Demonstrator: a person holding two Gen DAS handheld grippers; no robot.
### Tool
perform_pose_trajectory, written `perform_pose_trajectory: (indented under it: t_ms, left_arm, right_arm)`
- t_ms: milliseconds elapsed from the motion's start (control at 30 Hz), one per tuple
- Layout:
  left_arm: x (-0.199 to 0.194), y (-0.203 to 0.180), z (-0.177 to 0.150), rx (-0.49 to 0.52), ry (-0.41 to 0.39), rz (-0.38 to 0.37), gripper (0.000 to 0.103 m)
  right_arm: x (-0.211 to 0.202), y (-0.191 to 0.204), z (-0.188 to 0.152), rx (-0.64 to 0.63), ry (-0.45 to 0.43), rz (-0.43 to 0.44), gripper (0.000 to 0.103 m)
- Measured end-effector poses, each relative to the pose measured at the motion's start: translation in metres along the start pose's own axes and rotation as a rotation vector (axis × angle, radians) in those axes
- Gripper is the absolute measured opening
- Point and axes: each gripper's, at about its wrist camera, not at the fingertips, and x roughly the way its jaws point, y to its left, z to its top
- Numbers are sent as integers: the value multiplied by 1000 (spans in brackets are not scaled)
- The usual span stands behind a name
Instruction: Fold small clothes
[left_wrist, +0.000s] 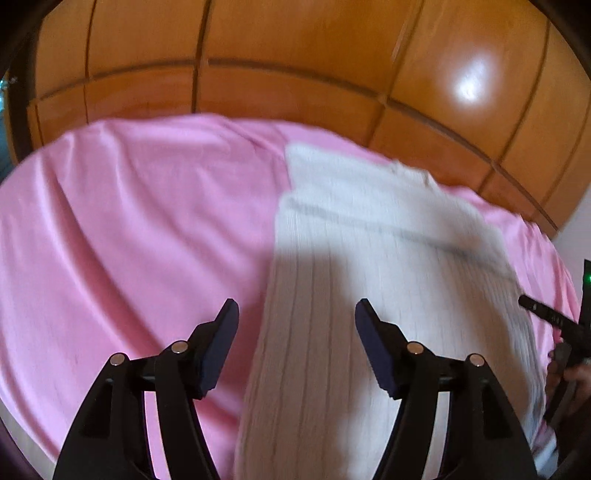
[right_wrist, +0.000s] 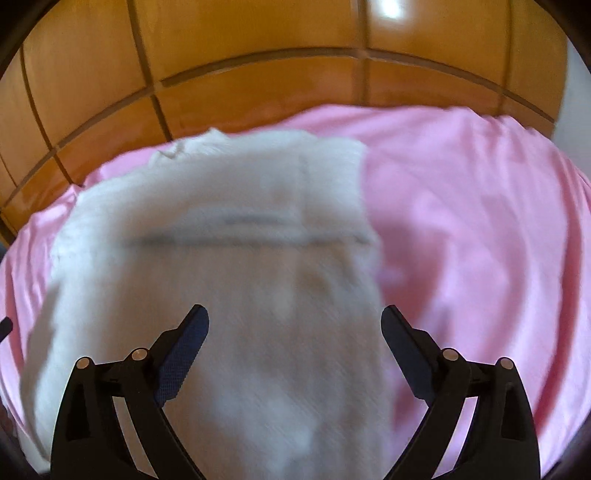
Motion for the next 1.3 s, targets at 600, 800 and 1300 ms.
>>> perform_pose_trajectory:
  t_ms: [600,800,1300]
  left_arm:
    - [-42,15,-90,87,191,-167,6]
    - [-72,15,-58,54,106,-261,6]
    - [28,18,82,-207,20,-253,54]
  right_arm:
    - [-65,-36,-129,64,265,307,8]
    - [-91,-31,-89,94,140,453,7]
    - [4,-54,32,293,60,428,27]
